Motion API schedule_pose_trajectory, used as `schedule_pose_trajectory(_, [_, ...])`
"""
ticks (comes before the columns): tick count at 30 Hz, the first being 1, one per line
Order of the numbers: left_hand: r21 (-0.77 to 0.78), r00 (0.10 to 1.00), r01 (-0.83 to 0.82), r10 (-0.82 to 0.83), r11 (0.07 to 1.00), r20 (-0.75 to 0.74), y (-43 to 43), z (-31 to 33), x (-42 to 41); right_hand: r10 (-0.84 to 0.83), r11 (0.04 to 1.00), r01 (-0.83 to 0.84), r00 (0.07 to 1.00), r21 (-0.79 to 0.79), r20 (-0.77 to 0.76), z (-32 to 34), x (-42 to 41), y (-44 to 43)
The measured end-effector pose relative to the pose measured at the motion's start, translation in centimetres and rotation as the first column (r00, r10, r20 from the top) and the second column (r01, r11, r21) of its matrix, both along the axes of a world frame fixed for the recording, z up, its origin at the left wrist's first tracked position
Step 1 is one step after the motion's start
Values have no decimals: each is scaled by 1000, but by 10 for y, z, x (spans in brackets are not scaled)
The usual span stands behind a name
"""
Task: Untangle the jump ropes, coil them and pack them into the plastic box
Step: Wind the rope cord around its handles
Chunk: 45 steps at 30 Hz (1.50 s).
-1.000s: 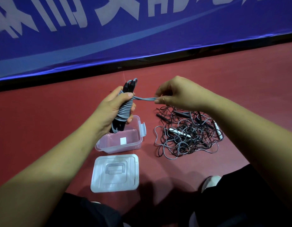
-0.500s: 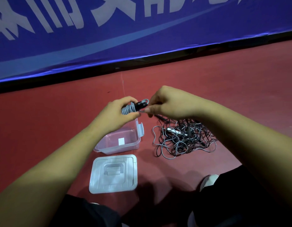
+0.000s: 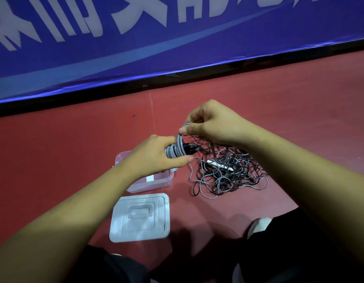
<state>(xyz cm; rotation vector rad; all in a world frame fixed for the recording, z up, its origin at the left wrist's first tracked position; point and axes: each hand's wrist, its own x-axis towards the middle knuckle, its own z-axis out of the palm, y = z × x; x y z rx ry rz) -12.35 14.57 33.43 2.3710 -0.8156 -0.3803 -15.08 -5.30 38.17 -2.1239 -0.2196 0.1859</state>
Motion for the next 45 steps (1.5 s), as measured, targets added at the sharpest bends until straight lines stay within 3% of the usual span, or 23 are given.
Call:
schedule_pose_trajectory(4, [-296,976,1,-66,955,-209,2,2,-6,2,1000,-2,1000,26,-30,-9,3,-3])
schedule_pose_trajectory(9, [-613,884,-178,-148,769,-443,-1,6,-5,20,996,-15,998,86,-61,-10,4,-4])
schedule_pose_trajectory(15, [-694,785,-386,-178,607,-593,-2,2,2,73,985,-77,997,-157,-31,-7,4,-9])
schedule_pose_trajectory(22, [-656,836,-363,-80,662,-543,-1,7,7,66,878,-18,994,-478,84,0,6,-18])
schedule_pose_trajectory(26, [-639,875,-396,61,660,-480,0,13,11,53,825,62,981,-562,186,0,4,-13])
schedule_pose_trajectory(31, [-508,901,-429,315,747,-298,2,6,21,160,802,-4,965,-597,209,6,0,1])
schedule_pose_trajectory(34, [-207,895,-393,424,896,138,4,-4,19,253,789,-87,948,-608,193,1,-4,17])
schedule_pose_trajectory(36, [-26,855,-405,388,914,343,3,-4,13,283,784,-113,940,-611,190,-1,-7,25])
schedule_pose_trajectory(41, [255,951,-218,146,942,274,-4,-2,4,356,770,-197,922,-607,152,-6,-9,27])
schedule_pose_trajectory(45, [343,973,-81,-1,936,232,-1,14,8,256,899,-142,938,-415,233,-6,-7,23])
